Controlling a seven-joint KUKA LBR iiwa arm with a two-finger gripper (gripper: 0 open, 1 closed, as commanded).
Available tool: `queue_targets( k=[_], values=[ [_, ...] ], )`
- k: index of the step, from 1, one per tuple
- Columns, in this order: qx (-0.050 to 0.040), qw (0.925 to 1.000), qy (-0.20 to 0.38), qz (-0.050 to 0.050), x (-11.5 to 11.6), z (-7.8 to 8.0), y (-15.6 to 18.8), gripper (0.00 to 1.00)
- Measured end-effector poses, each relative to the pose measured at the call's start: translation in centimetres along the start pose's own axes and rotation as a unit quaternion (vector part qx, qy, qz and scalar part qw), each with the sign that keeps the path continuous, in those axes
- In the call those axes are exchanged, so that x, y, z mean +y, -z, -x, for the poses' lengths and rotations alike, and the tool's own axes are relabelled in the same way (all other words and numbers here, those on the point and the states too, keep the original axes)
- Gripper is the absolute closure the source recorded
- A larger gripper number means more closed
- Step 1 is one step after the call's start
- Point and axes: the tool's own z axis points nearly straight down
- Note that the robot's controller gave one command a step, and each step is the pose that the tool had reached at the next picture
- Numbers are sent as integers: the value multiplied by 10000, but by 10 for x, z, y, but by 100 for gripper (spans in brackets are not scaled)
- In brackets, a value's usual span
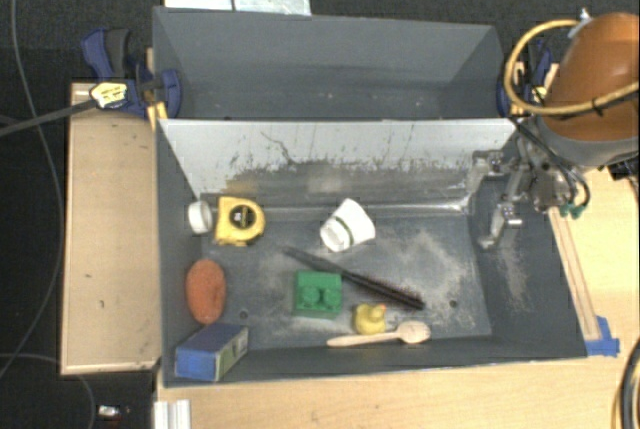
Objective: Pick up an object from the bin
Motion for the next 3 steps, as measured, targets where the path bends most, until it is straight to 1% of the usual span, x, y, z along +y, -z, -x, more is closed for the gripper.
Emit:
queue_targets(
  k=[1,2,3],
  values=[
    [-40,10000,19,-8,1,1,5,0],
    [-59,9989,469,-9,60,-27,-94,0],
    [-75,9961,876,-28,108,-37,-78,0]
  ],
)
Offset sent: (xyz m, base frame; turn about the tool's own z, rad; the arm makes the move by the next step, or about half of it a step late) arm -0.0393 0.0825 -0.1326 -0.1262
